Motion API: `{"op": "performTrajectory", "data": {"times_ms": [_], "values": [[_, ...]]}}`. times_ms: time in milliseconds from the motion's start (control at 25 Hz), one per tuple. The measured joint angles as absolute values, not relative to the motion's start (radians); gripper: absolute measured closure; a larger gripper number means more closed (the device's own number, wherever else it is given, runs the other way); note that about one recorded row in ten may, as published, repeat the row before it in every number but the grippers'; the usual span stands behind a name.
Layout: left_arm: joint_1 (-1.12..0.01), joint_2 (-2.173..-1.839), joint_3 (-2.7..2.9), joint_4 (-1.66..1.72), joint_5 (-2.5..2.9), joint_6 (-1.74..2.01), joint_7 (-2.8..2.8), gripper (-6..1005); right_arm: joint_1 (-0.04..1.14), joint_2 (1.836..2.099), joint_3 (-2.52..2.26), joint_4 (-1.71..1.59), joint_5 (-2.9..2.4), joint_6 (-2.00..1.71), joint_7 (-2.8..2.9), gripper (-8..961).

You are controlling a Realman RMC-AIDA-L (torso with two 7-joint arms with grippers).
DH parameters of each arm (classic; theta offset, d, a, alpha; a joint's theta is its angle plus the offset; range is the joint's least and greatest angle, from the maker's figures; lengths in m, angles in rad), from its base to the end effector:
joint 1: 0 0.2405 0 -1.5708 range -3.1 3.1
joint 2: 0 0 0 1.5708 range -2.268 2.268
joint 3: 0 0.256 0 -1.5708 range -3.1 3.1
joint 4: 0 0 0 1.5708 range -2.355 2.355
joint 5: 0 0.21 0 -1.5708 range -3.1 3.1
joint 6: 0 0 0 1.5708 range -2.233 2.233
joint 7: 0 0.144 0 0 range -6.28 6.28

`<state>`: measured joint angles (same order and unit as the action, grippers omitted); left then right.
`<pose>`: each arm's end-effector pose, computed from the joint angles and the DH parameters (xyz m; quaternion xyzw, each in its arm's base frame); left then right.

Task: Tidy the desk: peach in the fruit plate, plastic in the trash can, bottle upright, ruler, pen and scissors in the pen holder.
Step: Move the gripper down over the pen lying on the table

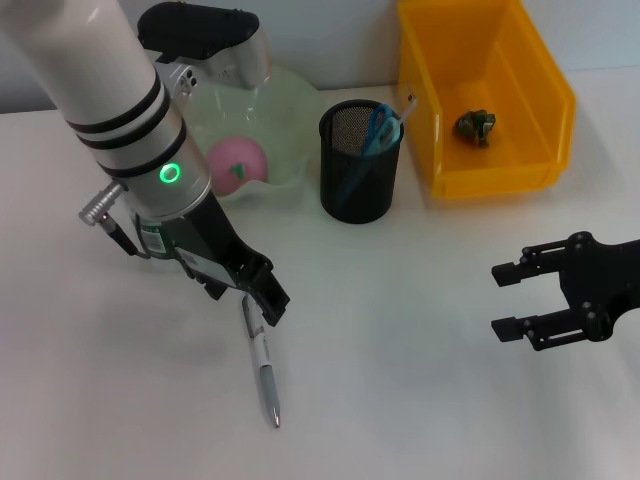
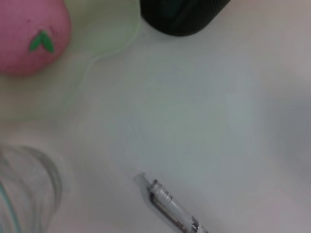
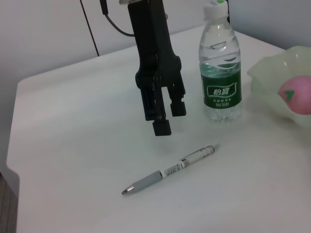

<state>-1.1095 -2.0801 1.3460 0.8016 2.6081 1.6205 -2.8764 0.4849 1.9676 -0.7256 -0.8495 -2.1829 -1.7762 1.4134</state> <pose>-0.1097 0.3878 -0.0471 -0.8573 -0.4303 0.2627 0.1047 0.2850 0.3094 0.0580 -0.9780 0.1588 0.1133 0.0734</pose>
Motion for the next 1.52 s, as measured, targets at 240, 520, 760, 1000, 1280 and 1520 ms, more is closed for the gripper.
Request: {"op": "performTrajectory", "data": {"times_ms": [240,520,760,1000,1280,1520], "values": [[-1.127,-2.08,1.369,0.77,2.587,1.574,-2.877,198,0.484,1.968,-0.726,-0.859,-2.185,-1.776,1.419,245],[-1.135,-2.08,1.419,0.737,2.579,1.53,-2.878,198,0.493,1.968,-0.725,-0.87,-2.198,-1.775,1.438,245],[-1.129,-2.08,1.485,0.724,2.54,1.509,-2.878,199,0.498,1.968,-0.726,-0.875,-2.198,-1.775,1.449,245],[-1.126,-2.08,1.509,0.724,2.537,1.504,-2.878,199,0.502,1.972,-0.725,-0.878,-2.205,-1.775,1.467,245],[-1.123,-2.08,1.533,0.719,2.528,1.489,-2.877,199,0.504,1.975,-0.727,-0.893,-2.207,-1.778,1.488,245],[-1.121,-2.08,1.534,0.714,2.499,1.479,-2.877,199,0.503,1.976,-0.729,-0.893,-2.209,-1.775,1.49,245]]}}
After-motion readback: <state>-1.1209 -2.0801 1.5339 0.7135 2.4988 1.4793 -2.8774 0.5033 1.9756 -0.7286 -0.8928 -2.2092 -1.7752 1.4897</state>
